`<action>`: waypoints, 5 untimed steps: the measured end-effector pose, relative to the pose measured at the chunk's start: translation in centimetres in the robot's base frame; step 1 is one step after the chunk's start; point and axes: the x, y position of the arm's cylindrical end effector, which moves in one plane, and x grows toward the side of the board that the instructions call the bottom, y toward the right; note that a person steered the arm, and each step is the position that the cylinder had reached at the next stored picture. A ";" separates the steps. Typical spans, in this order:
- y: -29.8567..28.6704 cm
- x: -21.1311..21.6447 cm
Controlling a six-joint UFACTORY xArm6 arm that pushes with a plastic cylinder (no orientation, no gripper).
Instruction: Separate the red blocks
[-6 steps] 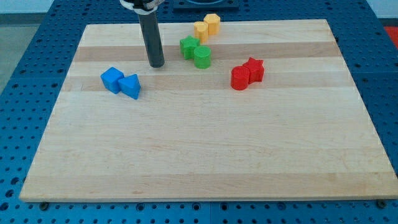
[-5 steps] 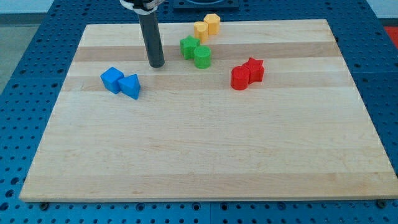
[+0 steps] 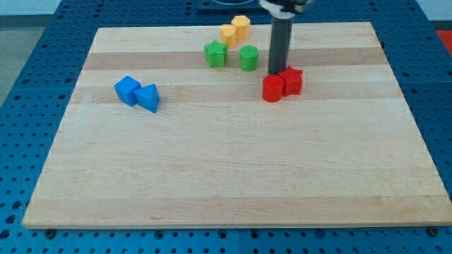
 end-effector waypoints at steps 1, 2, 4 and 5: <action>2.1 4.0; 2.4 2.7; 7.5 6.4; 10.9 12.1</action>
